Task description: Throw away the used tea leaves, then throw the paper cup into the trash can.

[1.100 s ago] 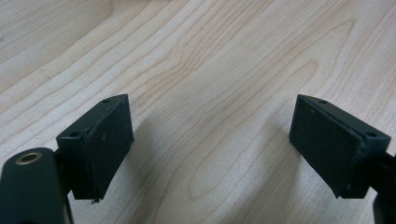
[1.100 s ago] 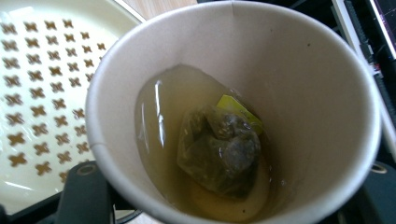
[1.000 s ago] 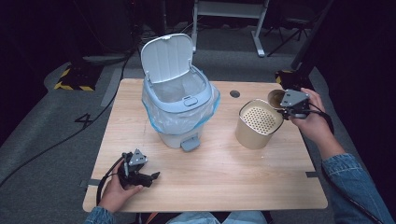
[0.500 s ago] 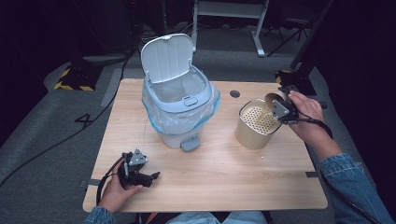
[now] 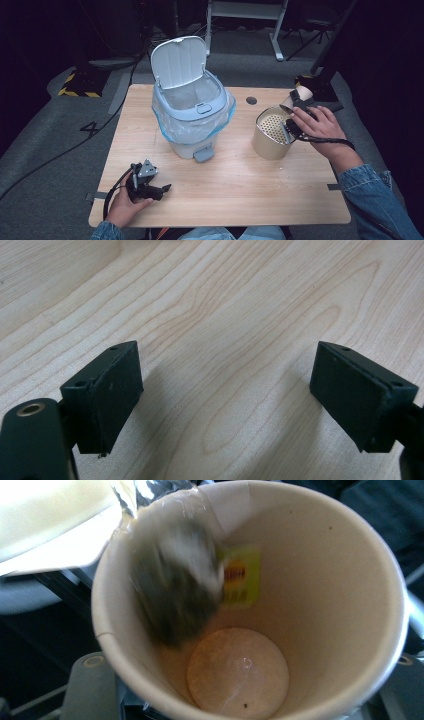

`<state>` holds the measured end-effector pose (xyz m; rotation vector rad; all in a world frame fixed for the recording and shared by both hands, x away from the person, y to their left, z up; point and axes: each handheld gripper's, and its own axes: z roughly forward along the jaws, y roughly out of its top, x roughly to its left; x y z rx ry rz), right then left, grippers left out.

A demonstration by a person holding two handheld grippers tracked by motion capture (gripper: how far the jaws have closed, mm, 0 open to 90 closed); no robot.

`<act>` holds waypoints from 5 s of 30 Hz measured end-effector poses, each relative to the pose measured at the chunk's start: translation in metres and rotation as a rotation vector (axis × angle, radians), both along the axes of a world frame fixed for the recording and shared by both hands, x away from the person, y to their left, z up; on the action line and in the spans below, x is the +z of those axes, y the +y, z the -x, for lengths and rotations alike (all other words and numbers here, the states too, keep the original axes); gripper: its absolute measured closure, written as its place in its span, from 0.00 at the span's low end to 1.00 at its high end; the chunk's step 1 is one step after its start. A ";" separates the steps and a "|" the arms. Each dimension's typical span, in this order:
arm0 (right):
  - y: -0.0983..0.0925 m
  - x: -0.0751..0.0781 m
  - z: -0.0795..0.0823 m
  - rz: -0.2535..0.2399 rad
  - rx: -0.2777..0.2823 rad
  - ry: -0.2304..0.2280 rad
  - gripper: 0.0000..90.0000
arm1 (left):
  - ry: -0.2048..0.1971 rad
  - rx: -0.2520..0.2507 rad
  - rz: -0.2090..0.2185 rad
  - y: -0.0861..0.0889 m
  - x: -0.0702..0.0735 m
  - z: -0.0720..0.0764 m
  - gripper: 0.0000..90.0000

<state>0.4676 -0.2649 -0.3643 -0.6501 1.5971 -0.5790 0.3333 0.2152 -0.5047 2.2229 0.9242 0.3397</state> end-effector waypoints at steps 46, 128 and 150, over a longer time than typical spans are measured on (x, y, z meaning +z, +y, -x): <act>-0.037 0.037 -0.017 -1.068 -0.104 0.568 0.35 | 0.000 -0.004 -0.001 0.000 0.000 -0.002 0.15; 0.139 0.122 -0.051 -1.654 0.042 1.420 0.33 | -0.004 -0.054 -0.002 0.001 0.000 -0.012 0.15; 0.200 0.100 -0.059 -1.584 -0.053 1.438 0.28 | -0.004 -0.054 -0.003 0.001 0.000 -0.012 0.15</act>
